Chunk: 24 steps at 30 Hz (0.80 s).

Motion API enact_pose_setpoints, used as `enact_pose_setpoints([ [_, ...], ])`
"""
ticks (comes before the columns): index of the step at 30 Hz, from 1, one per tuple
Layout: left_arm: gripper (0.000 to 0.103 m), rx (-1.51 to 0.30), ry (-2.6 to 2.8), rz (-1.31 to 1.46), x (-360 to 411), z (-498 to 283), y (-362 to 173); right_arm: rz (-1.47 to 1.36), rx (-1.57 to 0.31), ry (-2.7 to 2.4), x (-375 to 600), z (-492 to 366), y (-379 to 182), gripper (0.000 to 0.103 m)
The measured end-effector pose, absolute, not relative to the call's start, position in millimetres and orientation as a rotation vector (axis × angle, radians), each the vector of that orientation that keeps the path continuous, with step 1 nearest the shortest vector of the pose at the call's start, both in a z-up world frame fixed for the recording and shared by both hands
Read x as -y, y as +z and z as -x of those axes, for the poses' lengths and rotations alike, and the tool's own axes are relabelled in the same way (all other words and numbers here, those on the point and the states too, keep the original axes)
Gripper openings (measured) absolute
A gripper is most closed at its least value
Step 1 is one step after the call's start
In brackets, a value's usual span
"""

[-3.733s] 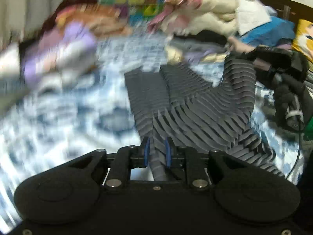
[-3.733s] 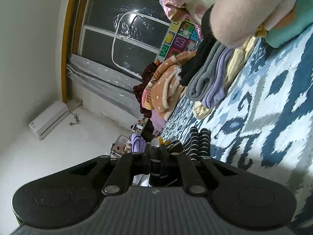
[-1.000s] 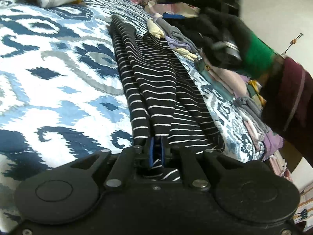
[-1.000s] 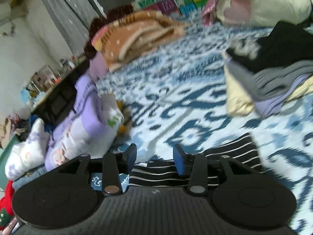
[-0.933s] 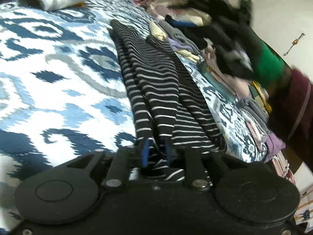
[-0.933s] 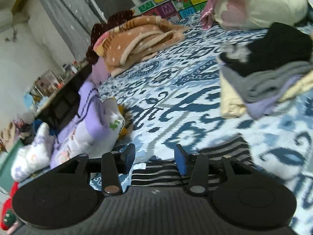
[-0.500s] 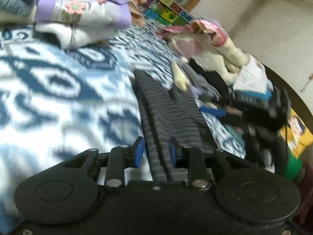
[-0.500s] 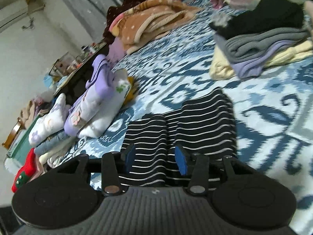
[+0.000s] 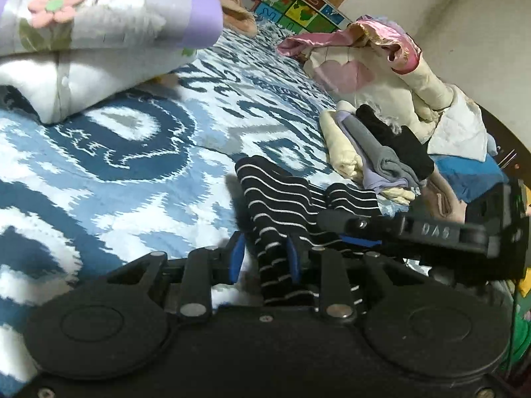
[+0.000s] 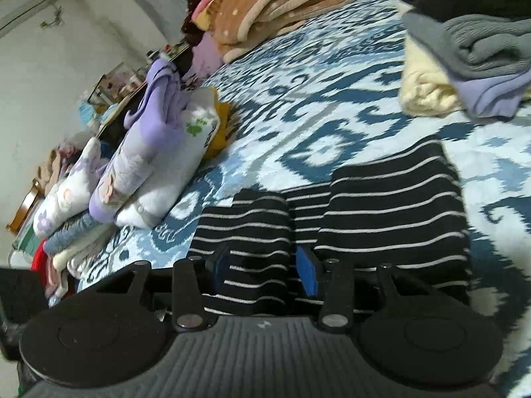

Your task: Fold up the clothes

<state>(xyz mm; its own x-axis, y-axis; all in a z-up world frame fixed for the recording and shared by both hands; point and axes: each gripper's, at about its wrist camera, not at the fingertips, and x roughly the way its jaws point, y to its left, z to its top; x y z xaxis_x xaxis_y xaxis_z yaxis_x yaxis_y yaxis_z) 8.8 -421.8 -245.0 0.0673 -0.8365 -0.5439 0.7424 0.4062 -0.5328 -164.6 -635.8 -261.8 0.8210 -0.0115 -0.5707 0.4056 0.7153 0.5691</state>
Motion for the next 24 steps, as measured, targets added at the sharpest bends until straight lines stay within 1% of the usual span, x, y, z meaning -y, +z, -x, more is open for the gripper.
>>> enact_pose_setpoints([
  [1, 0.018, -0.91, -1.199, 0.123, 422.6, -8.8, -244.8, -0.732, -0.566, -0.244, 633.9, 165.3, -262.6, 0.026],
  [2, 0.014, -0.903, -1.2, 0.113, 424.1, -7.7, -244.7, -0.731, -0.558, -0.232, 633.1, 166.2, -262.8, 0.019],
  [3, 0.007, -0.898, -1.202, 0.101, 426.1, -6.3, -245.5, -0.728, -0.554, -0.221, 632.1, 166.8, -262.9, 0.009],
  [7, 0.002, -0.845, -1.223, 0.067, 428.8, 1.1, -242.4, -0.693, -0.52, -0.223, 628.0, 173.1, -254.7, 0.008],
  [12, 0.002, -0.718, -1.284, 0.069, 430.2, 9.1, -224.5, -0.682, -0.436, -0.225, 628.0, 193.9, -234.5, 0.008],
  [15, 0.002, -0.718, -1.281, 0.074, 438.1, 5.5, -223.6, -0.692, -0.38, -0.23, 630.5, 206.8, -226.4, 0.008],
  [18, 0.002, -0.769, -1.219, 0.01, 449.8, 1.2, -238.9, -0.705, -0.485, -0.268, 638.4, 195.4, -246.6, 0.008],
  [20, 0.002, -0.785, -1.21, -0.015, 451.6, 1.4, -242.0, -0.718, -0.568, -0.314, 644.1, 188.0, -263.1, 0.012],
  [21, 0.002, -0.791, -1.208, -0.026, 451.8, 1.9, -242.3, -0.731, -0.57, -0.323, 645.4, 189.1, -267.2, 0.012],
  [23, 0.002, -0.782, -1.208, -0.024, 448.5, 2.3, -238.0, -0.724, -0.523, -0.329, 642.4, 198.4, -259.9, 0.015],
  [24, 0.004, -0.771, -1.205, -0.018, 445.8, 2.0, -235.1, -0.699, -0.503, -0.341, 639.1, 203.0, -253.8, 0.021],
])
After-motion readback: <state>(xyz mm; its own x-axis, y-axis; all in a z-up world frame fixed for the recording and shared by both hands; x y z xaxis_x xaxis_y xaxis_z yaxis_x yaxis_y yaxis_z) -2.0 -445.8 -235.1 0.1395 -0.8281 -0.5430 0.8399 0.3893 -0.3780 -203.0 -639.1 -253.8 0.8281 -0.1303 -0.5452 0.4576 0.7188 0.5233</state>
